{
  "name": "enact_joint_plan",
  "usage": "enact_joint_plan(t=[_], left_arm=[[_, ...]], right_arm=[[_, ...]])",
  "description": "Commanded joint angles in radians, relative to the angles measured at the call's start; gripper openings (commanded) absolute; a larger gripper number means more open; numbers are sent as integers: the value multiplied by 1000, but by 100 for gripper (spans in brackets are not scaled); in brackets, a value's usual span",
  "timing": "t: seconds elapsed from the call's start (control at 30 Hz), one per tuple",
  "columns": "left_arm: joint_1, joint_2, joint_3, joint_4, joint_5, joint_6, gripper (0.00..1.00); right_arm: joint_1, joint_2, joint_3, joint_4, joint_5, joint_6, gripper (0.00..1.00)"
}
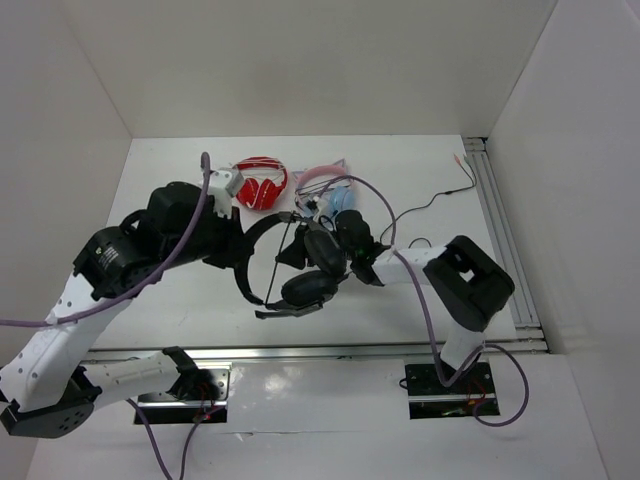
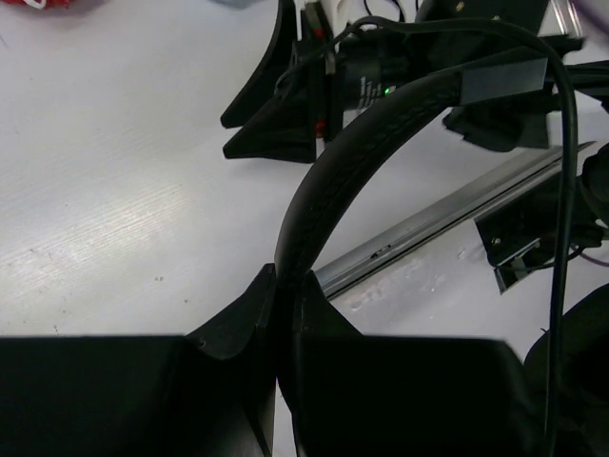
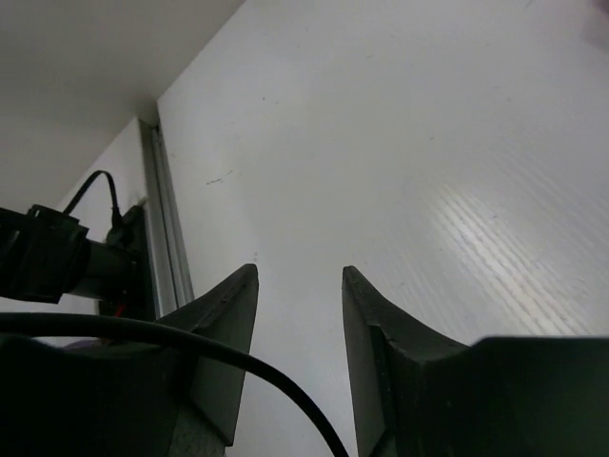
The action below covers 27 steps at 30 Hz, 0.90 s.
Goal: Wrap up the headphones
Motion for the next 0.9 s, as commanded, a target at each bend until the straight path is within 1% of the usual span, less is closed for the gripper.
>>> enact_joint_plan(t=[0.0,0.03,0.07,0.1,0.13,0.17,0.2,0.3,0.33,0.4,0.43,0.5,0.53,0.57,0.6,0.63,0.67,0.7,0.73,0.77,0.8,0.83,0.87], left_arm=[[-3,7,117,-37,-55,-88,0],[-3,7,147,-59,-92,-106,0],[-3,22,176,-80,-203,-132,0],[-3,39,208,-109,-276,-210,0],[-3,39,268,-152,-337,-241,0],[-3,53,293,-153,-432,-266,0],[-3,65,316,-163,-473,-307,0],[63,107,404,-153,-548,-330,0],[98,153,456,-153,-548,-331,0],[148,200,503,-139,-533,-331,0],[208,238,520,-130,-512,-331,0],[271,269,531,-90,-464,-331,0],[335,286,531,-79,-453,-331,0],[369,326,543,-79,-426,-331,0],[404,348,543,-79,-406,-318,0],[467,387,543,-65,-377,-308,0],[497,406,543,-55,-367,-308,0],[523,423,534,-54,-355,-288,0],[573,437,508,-33,-340,-288,0],[587,446,485,-21,-329,-271,0],[597,446,457,-7,-338,-259,0],[597,446,425,13,-338,-249,0],[607,446,356,31,-355,-249,0]], right_arm=[[17,83,-9,330,-50,113,50],[17,110,-9,352,-68,125,50],[17,158,-9,367,-79,134,50],[17,176,-9,404,-79,144,50],[27,190,-29,427,-79,154,50],[27,199,-61,444,-79,154,50],[40,209,-81,468,-67,154,50],[67,195,-157,495,-44,154,50],[76,186,-188,495,-34,145,48],[104,161,-216,461,-13,132,47],[113,152,-227,444,-2,119,46],[133,117,-257,394,42,107,38],[150,103,-270,384,54,107,26],[159,65,-305,374,93,107,19],[168,40,-325,373,107,107,14],[193,-16,-358,361,122,98,6],[207,-50,-371,346,142,98,2],[222,-86,-371,284,197,81,0],[260,-124,-385,254,225,69,0],[282,-164,-385,219,261,59,0],[303,-246,-385,120,330,35,0],[348,-285,-368,67,361,23,0],[374,-325,-351,1,404,7,0]])
